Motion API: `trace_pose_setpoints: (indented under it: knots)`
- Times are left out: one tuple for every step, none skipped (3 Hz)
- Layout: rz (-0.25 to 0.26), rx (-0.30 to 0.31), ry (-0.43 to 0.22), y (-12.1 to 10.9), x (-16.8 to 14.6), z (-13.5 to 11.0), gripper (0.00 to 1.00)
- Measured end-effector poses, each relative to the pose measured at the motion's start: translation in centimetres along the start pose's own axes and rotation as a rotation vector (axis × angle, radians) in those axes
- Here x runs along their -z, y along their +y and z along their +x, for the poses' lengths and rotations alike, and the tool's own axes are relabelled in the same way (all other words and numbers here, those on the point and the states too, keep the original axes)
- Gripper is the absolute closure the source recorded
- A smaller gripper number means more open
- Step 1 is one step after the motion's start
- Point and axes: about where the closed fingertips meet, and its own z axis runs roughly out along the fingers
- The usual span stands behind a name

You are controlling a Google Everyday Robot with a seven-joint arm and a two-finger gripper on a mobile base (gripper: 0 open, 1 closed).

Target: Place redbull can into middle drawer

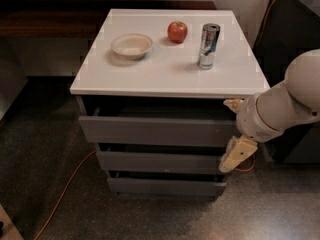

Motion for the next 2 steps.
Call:
trace_pose_setpoints:
  knots:
    - [0.015,0.009,-0.018,-1.1,-2.4,0.1,0.00]
    - [0.023,0.016,-0.039,-2.0,-4.6,0.0,0.00]
